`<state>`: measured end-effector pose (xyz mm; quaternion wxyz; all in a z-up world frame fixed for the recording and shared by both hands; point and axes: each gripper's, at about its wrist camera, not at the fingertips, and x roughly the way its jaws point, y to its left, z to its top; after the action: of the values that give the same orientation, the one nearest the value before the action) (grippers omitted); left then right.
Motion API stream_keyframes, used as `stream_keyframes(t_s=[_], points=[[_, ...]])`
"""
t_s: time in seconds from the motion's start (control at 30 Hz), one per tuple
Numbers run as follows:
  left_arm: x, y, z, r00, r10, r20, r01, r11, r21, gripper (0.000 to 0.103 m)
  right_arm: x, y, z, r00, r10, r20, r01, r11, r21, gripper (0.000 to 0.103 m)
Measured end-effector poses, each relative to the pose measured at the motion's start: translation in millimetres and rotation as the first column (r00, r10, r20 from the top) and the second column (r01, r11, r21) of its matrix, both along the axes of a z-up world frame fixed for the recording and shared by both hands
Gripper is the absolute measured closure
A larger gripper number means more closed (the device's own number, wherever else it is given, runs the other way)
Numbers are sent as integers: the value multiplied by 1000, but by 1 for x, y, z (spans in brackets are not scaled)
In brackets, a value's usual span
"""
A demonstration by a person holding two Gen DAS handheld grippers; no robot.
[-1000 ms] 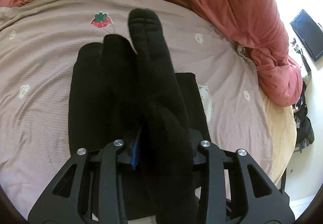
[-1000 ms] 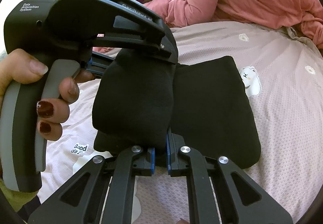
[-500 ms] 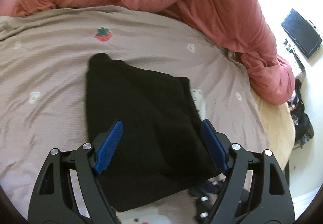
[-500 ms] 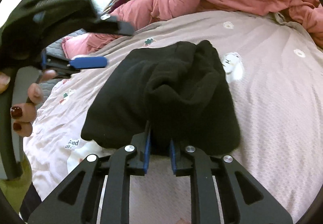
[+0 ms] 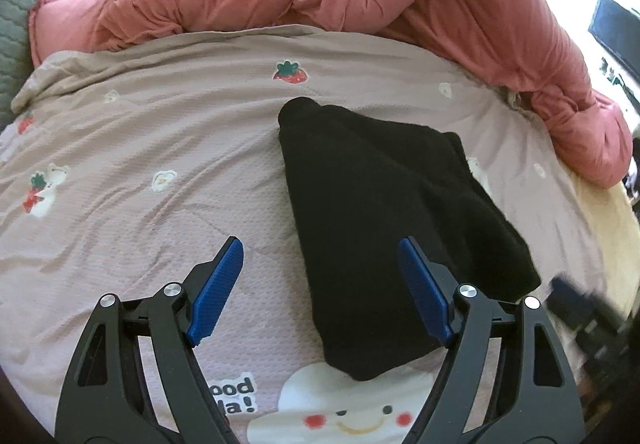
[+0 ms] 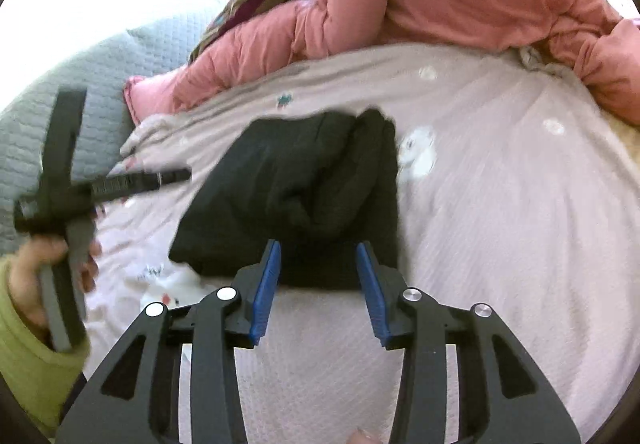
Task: Fold small clothes
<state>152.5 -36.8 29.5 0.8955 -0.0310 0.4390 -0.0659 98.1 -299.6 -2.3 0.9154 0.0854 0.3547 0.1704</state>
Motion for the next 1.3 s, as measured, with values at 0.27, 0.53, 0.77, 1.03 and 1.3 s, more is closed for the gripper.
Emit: stream_keyframes(t_s=[0.27, 0.53, 0.77, 1.03, 1.3], points=[[-7, -4, -1, 999, -19, 25, 18, 999, 32, 30, 43, 7, 23, 999, 31, -10, -31, 999, -31, 50], [-8, -3, -1, 999, -23, 30, 22, 999, 36, 30, 95, 21, 22, 995, 59, -82, -63, 997, -48, 44], [-6, 0, -10, 1000, -25, 9, 25, 999, 31, 30, 128, 16, 6, 981, 44, -190, -48, 999, -12, 43], [-4, -6, -29, 998, -60, -29, 60, 998, 4, 30, 157, 12, -12, 959, 35, -280, -22, 998, 51, 43], [-5, -2, -33, 998, -52, -37, 52, 998, -22, 26, 177, 19, -29, 950, 18, -312, -6, 999, 39, 43]])
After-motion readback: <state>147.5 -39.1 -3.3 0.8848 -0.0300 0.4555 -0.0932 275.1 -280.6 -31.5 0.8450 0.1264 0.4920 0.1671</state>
